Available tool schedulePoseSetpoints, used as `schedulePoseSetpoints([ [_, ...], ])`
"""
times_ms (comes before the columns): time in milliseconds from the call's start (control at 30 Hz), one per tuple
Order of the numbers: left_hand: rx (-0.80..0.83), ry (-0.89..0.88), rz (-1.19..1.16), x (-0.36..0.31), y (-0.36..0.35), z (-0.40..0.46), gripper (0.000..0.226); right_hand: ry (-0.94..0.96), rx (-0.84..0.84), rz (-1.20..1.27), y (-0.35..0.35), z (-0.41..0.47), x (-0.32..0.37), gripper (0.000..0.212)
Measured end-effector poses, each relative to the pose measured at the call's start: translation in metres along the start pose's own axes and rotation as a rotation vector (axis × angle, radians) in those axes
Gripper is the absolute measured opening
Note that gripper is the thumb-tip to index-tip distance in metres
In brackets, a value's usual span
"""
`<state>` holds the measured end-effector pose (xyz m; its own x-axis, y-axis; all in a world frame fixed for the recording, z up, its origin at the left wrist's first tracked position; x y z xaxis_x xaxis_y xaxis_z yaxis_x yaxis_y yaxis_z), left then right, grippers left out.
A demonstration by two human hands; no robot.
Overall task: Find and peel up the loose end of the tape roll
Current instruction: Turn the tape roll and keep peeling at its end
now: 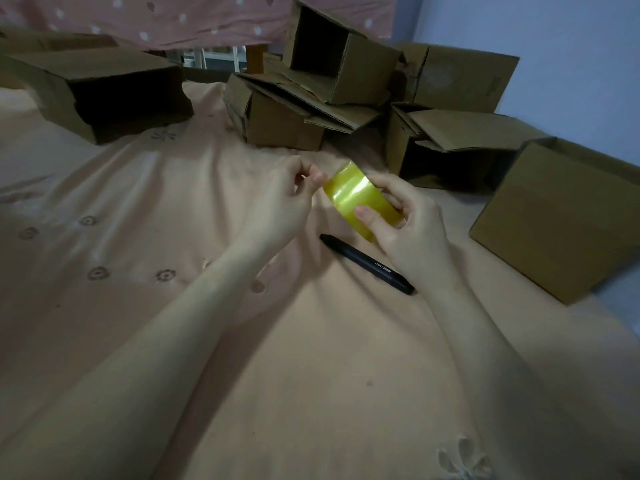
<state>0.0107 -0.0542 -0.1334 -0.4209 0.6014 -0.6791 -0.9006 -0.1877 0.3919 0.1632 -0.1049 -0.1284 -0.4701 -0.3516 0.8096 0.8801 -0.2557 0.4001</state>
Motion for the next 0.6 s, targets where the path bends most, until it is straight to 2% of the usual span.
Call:
schedulePoseSetpoints([
  [167, -0.001, -0.013, -0.033, 0.0028, -0.0085, -0.0012, 0.013, 0.004, -0.078, -0.15, 0.0009, -0.0004, -0.003, 0.03],
  [267, -0.023, 0.036, -0.194, 0.0048, -0.0066, -0.0016, 0.023, -0.01, -0.099, -0.191, 0.0027, 0.0001, -0.0071, 0.032],
  [333, -0.034, 0.071, -0.271, 0.0046, -0.0046, -0.0015, 0.019, -0.015, -0.105, -0.178, 0.0054, 0.001, -0.0083, 0.031],
  [400, -0.02, 0.062, -0.252, 0.0038, -0.0045, -0.0013, 0.008, -0.013, -0.106, -0.156, 0.0069, 0.0007, -0.0068, 0.029],
  [533, 0.063, 0.029, -0.21, 0.0047, -0.0105, -0.0017, 0.02, 0.003, -0.087, -0.141, 0.0038, -0.0015, -0.0028, 0.033],
  [600, 0.065, 0.041, -0.237, 0.0044, -0.0109, -0.0027, 0.019, 0.01, -0.076, -0.137, 0.0024, -0.0017, -0.0023, 0.034],
])
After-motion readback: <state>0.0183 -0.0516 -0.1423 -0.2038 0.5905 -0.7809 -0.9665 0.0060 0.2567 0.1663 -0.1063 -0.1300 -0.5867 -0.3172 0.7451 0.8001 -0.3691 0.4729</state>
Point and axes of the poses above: each hand's wrist, its own z-axis towards the middle knuckle, its own y-axis out of the back of the hand, x = y × z, the point moved 8 cm from there along z, towards the middle knuckle, and after that the axes turned 9 degrees about -y, right-handed, at the moved point
